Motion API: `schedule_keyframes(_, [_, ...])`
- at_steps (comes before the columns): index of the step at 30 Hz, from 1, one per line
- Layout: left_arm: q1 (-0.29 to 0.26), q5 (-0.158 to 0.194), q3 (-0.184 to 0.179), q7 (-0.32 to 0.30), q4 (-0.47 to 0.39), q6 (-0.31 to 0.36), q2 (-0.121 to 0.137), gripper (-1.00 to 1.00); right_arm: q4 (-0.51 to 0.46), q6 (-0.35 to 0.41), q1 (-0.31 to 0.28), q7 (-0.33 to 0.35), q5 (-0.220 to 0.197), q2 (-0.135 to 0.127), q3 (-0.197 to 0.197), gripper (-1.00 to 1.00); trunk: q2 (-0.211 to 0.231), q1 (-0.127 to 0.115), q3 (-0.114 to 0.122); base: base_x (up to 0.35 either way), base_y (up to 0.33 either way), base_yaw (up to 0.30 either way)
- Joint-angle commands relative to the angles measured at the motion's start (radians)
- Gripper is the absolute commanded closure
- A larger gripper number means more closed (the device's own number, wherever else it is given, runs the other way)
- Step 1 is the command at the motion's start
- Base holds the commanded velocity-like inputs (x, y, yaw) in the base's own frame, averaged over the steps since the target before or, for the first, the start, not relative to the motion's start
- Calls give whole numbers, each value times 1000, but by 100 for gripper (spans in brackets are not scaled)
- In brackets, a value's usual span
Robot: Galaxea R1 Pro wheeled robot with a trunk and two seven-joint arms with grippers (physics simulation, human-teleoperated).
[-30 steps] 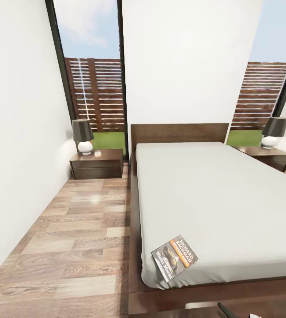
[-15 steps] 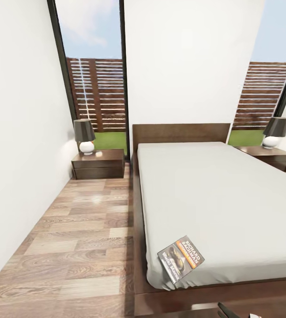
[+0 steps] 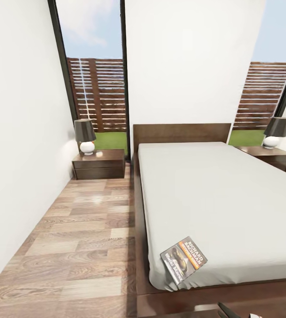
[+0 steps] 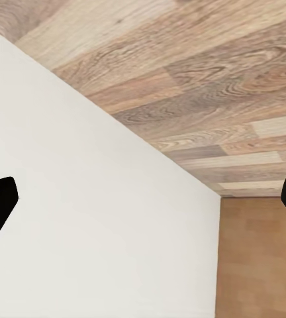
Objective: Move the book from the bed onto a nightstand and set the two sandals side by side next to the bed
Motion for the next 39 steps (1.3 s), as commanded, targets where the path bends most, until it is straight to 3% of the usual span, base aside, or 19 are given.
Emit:
schedule_keyframes(1, [0, 10, -8, 4, -2, 4, 0, -100, 0, 11, 0, 3, -6, 0, 2, -100, 0, 0, -1, 55, 107, 0])
schedule_keyframes(13, [0, 10, -8, 6, -2, 4, 0, -100, 1, 16, -8, 2, -9, -2, 0, -100, 0, 0, -1, 24, 45, 0])
schedule_keyframes(27, [1, 9, -9, 0, -3, 4, 0, -100, 3, 19, -17, 1, -91, -5, 2, -100, 0, 0, -1, 16, 19, 0])
schedule_keyframes(39, [2, 7, -10, 5, -3, 4, -3, -100, 2, 20, -19, -1, -108, -5, 3, -100, 0, 0, -1, 55, 53, 0])
